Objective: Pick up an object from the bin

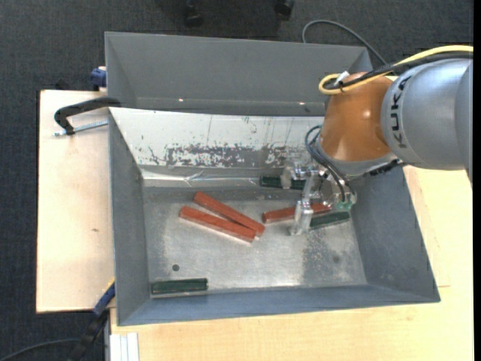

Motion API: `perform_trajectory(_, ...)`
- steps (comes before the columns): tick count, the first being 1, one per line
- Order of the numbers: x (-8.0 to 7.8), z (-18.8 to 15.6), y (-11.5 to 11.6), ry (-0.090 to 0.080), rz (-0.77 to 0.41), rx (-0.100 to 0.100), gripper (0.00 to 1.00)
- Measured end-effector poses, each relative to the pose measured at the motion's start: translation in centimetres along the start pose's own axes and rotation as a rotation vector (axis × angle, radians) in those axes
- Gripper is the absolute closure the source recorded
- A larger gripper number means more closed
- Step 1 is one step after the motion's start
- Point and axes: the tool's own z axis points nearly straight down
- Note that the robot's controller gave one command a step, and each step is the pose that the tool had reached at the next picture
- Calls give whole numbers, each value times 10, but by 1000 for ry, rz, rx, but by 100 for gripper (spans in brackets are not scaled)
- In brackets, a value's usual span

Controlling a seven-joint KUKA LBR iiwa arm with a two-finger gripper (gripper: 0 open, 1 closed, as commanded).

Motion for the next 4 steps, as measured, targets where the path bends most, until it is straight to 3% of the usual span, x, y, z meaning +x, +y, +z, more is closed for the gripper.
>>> perform_trajectory(4,-6,-7,3,4,3,0,0)
